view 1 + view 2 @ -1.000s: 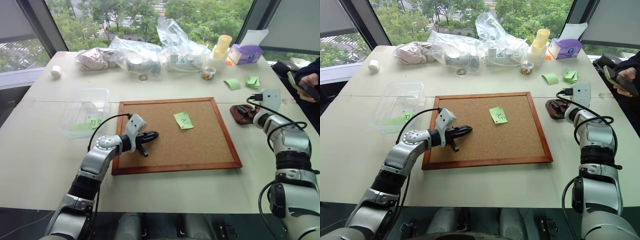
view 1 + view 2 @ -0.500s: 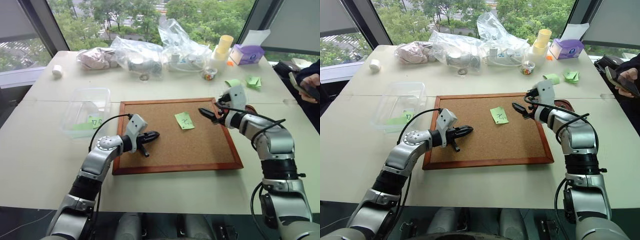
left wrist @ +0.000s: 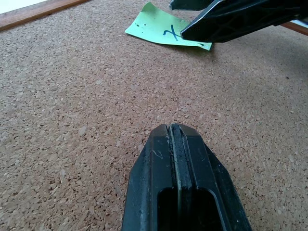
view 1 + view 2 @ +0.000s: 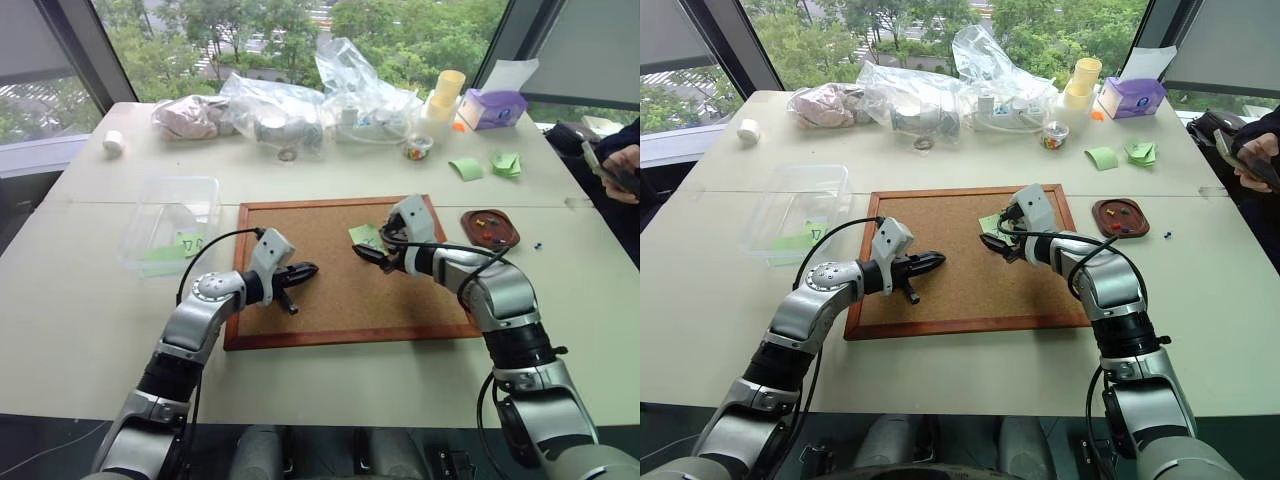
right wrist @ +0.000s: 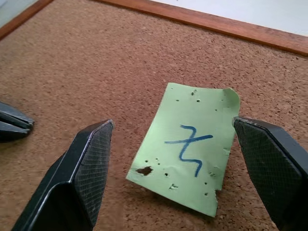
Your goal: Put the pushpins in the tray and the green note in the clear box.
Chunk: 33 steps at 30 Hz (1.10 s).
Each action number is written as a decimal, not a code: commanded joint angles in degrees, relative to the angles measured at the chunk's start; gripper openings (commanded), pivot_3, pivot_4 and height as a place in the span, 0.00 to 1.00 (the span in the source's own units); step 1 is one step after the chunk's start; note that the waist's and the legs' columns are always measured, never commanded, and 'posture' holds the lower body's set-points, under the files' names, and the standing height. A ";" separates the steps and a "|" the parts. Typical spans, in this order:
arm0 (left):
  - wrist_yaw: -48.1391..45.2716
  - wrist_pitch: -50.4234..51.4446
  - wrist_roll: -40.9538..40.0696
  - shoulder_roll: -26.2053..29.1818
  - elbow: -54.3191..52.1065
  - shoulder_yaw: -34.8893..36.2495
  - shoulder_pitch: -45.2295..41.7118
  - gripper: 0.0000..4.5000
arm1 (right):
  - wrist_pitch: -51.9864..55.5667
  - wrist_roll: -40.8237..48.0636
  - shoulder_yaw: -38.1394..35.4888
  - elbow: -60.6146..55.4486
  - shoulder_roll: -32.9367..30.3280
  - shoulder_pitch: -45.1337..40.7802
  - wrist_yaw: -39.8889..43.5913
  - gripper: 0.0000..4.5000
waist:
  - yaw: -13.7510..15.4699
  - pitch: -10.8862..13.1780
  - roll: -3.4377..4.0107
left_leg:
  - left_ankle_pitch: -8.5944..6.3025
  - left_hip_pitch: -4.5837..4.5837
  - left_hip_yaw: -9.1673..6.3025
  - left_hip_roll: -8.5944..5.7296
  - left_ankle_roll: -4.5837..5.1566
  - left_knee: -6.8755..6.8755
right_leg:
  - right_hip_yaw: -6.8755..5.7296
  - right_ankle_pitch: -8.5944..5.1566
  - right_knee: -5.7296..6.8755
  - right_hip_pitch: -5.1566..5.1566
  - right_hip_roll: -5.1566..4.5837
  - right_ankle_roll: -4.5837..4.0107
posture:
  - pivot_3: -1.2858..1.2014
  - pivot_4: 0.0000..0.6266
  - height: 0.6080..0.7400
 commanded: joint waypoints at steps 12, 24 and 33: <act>-0.43 3.69 1.11 0.66 1.98 -3.07 3.66 0.00 | -5.72 -5.63 3.93 2.45 1.10 -0.04 1.73 0.61 | -0.07 -0.01 -0.01 | 0.01 0.02 0.00 0.01 -0.01 0.00 | 0.00 0.00 0.01 0.01 0.00 0.00 | 0.52 0.24 1.00; 0.24 3.18 -0.55 -0.09 3.01 0.18 0.21 0.00 | -12.67 -9.19 5.43 -5.29 -1.76 1.59 4.33 0.05 | -0.07 0.00 -0.01 | 0.01 0.02 0.01 0.01 -0.01 0.00 | 0.00 0.00 0.01 0.01 0.00 0.00 | 0.52 0.24 1.00; -1.04 7.90 -7.03 -1.30 1.22 4.95 -6.82 0.00 | -22.68 -13.57 7.16 -12.19 -5.43 3.34 6.52 0.05 | 0.13 0.11 -0.19 | 0.02 -0.04 0.00 -0.03 -0.03 0.04 | -0.01 0.01 0.02 -0.03 0.01 0.01 | 0.52 0.24 1.00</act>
